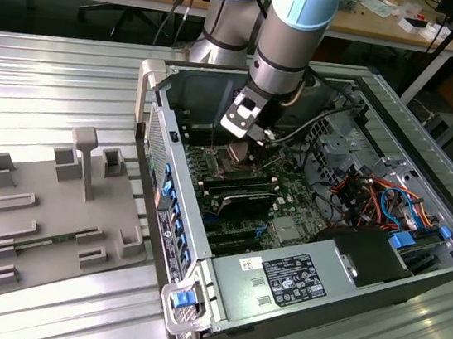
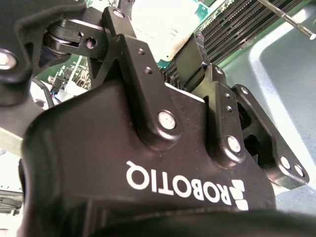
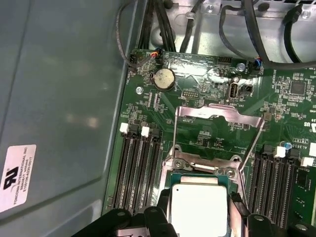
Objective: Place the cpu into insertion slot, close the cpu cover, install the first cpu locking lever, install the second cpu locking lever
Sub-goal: 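Place the cpu into insertion slot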
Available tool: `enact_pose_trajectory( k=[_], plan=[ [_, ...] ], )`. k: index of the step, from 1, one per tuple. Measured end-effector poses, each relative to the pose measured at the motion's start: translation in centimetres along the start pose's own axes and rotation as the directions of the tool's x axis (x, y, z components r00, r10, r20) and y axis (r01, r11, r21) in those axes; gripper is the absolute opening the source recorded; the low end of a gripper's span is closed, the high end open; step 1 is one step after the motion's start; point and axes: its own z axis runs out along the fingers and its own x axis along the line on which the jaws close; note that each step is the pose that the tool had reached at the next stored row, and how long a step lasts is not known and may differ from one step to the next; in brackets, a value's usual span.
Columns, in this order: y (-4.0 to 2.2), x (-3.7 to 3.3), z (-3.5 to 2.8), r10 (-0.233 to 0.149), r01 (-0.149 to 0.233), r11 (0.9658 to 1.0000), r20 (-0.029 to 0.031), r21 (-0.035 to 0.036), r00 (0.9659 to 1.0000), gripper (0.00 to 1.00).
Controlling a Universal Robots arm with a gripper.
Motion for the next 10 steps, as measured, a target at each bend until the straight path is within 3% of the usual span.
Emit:
enact_pose_trajectory(
  k=[5, 10],
  plan=[
    [-0.16, 0.06, 0.59, 0.06, -0.06, 0.9982, 0.0053, -0.0013, 0.9982, 0.55],
    [-0.25, 0.07, 0.9, 0.117, -0.117, 0.9932, 0.0103, -0.0028, 0.9931, 0.55]
  ],
)
